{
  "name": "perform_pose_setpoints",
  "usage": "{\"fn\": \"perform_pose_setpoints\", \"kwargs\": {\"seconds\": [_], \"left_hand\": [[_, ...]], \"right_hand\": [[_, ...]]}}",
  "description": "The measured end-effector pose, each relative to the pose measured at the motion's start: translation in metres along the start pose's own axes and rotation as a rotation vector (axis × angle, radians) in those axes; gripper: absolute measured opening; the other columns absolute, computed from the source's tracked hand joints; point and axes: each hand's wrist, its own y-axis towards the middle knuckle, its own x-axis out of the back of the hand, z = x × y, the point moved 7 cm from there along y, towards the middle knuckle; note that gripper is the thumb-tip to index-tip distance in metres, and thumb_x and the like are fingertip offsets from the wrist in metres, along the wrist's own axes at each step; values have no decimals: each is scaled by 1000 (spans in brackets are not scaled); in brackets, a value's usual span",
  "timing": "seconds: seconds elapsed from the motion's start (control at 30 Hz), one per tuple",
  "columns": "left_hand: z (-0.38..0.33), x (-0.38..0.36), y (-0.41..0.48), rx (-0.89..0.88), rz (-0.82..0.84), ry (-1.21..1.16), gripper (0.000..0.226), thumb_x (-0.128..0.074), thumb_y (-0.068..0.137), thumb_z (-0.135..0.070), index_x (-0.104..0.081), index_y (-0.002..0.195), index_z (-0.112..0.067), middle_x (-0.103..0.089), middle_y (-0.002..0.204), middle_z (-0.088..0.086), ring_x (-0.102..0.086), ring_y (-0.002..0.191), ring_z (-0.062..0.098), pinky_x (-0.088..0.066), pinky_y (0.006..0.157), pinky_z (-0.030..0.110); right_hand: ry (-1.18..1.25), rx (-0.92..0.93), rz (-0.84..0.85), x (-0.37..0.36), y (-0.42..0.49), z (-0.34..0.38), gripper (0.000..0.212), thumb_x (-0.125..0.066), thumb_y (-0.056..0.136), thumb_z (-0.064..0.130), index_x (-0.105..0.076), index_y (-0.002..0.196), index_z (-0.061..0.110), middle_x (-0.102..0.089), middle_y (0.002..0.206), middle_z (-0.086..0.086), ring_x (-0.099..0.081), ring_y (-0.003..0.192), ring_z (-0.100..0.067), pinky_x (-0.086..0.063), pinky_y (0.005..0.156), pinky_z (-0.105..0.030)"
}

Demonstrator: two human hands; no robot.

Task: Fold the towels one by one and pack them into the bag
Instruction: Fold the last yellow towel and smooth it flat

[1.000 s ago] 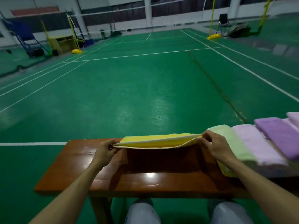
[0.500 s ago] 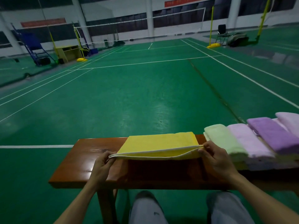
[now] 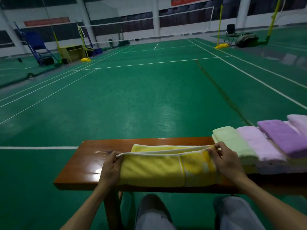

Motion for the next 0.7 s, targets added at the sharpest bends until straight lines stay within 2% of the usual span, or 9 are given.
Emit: {"fn": "perform_pose_setpoints", "kwargs": {"seconds": [0.07,0.13,0.27,0.37,0.47,0.6,0.7], "left_hand": [[3,-7,22,19,14,21,14,-52,97,-11,-60,85,-14,-59,76,6,-51,64,3,-37,54,15],[13,-17,52,71,20,30,18,-57,95,-17,-59,79,-11,-58,71,9,-48,63,13,-36,53,24],[34,-44,101,119,44,148,29,-66,90,-16,-53,64,-12,-50,58,1,-44,61,19,-32,53,31],[46,-63,122,148,104,207,26,-69,87,-18,-59,65,-9,-53,57,2,-45,59,18,-32,54,29],[60,-75,134,158,157,328,40,-70,86,-25,-49,54,-15,-45,51,-2,-38,52,11,-30,52,28],[76,-89,135,165,227,461,33,-70,86,-28,-58,67,-4,-60,70,12,-52,68,25,-36,60,34],[78,-89,136,171,237,488,19,-71,84,-31,-62,83,-14,-61,83,4,-56,79,22,-41,65,32]], "right_hand": [[-61,-69,16,-6,21,-8,31,-60,93,44,-54,87,14,-61,73,-5,-56,66,-25,-38,56,-34],[-146,-145,32,-15,44,-17,26,-60,95,34,-53,86,11,-59,76,-8,-53,74,-28,-35,62,-36],[-338,-322,98,-40,74,-43,29,-54,98,38,-50,86,12,-63,93,-17,-58,90,-36,-42,70,-39],[-475,-368,143,-55,81,-57,31,-48,99,41,-53,101,11,-62,110,-18,-59,102,-37,-45,78,-40],[-562,-420,167,-65,83,-70,36,-45,100,43,-55,111,10,-62,117,-16,-59,108,-36,-45,79,-39],[-685,-426,211,-79,82,-78,34,-42,100,42,-54,110,12,-64,116,-13,-61,106,-34,-42,74,-38],[-620,-447,178,-83,76,-82,32,-42,100,41,-52,107,11,-62,114,-13,-59,104,-34,-37,71,-37]]}}
